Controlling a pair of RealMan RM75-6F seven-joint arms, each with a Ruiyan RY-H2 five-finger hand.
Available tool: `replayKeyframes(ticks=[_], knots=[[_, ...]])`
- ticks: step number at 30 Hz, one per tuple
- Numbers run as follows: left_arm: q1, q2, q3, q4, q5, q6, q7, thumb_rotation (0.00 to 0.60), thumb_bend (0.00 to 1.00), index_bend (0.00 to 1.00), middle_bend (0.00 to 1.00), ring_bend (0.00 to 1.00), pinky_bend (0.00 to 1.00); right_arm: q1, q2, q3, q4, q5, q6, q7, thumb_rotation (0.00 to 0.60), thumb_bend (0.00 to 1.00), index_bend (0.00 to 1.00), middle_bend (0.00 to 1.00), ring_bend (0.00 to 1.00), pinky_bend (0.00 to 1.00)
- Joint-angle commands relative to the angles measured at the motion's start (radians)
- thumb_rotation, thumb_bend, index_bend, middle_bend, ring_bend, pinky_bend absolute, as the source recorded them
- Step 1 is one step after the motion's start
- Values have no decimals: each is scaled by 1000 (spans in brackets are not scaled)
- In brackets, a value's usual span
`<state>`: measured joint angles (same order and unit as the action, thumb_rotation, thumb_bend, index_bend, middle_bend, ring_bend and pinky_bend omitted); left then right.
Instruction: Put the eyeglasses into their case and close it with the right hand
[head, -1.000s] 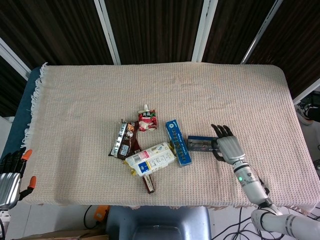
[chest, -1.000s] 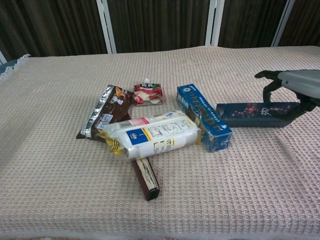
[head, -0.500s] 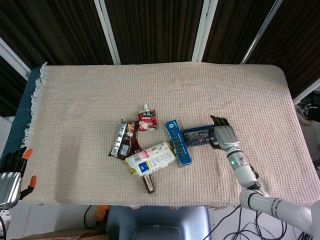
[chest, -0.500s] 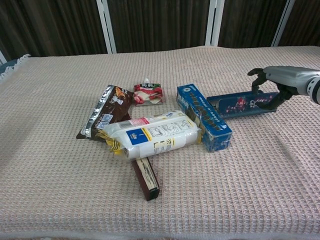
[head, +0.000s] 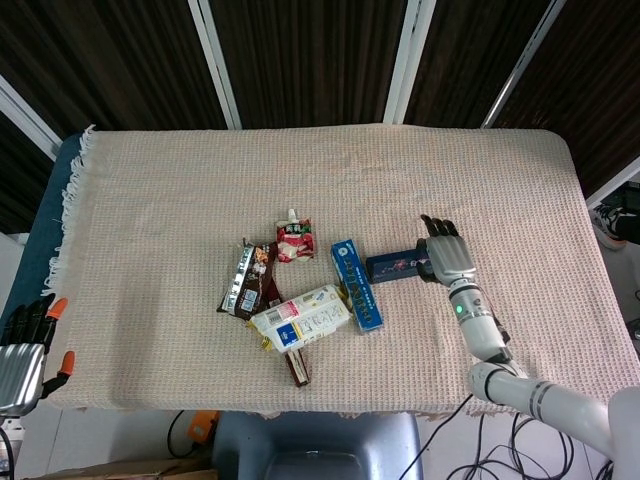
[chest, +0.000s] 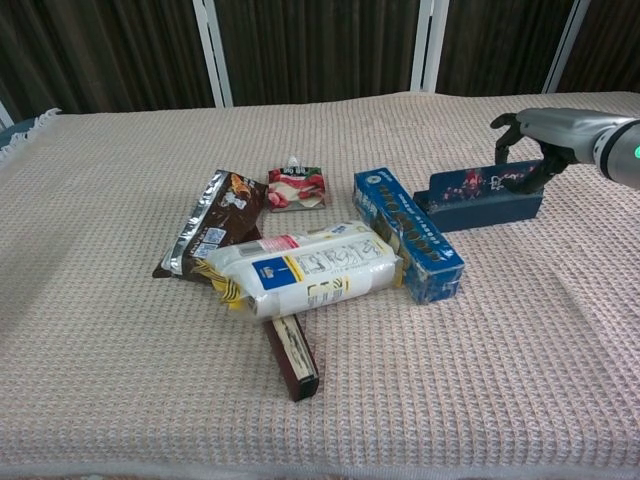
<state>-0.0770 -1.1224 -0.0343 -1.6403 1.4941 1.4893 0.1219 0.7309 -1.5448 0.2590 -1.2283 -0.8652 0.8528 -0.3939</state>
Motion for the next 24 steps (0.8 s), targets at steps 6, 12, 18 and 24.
replayKeyframes(ticks=[6, 12, 18, 24], knots=[[-1, -1, -2, 1, -6, -3, 2, 600, 428, 0, 0, 0, 46, 56, -50, 14, 65, 84, -19, -65, 600, 650, 720, 136, 0, 0], [-2, 0, -4, 1, -13, -6, 1, 600, 428, 0, 0, 0, 47, 80, -84, 16, 114, 114, -24, -82, 600, 650, 705, 136, 0, 0], [-4, 0, -3, -4, -22, -16, 9, 600, 427, 0, 0, 0, 48, 111, -122, 28, 186, 126, -7, -105, 600, 651, 451, 132, 0, 0], [-4, -2, 0, -6, -17, -14, 17, 600, 428, 0, 0, 0, 49, 137, -150, 39, 235, 129, 19, -144, 600, 435, 302, 111, 0, 0]])
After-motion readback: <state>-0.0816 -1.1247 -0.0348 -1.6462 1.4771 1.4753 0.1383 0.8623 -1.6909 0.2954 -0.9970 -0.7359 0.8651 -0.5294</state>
